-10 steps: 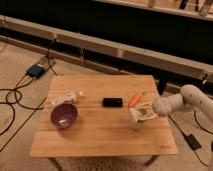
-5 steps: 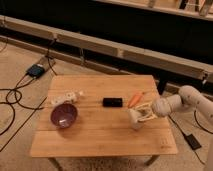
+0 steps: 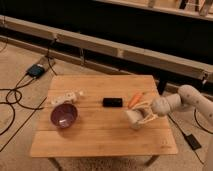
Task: Place the white sponge in the ceramic cup
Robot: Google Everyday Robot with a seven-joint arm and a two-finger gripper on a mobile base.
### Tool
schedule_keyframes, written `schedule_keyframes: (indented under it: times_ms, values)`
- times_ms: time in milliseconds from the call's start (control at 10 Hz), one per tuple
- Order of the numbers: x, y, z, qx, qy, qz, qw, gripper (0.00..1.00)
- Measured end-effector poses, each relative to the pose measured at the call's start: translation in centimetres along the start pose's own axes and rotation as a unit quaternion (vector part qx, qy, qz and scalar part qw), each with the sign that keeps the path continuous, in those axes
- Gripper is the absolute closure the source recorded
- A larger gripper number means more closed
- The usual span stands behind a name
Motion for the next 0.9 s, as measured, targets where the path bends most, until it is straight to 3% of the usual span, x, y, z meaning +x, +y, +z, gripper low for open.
schedule_keyframes:
  times_ms: [300,600,900]
  values:
    - [0.17,-0.09,0.37,0.001,0.006,-0.003,1.0,0.2]
    - [0.45,-0.46,0.44,0.013,-0.008,-0.014,0.9998,0.2]
    - [0.41,-0.52,0.48,0.014,-0.008,-0.014,0.9998,0.2]
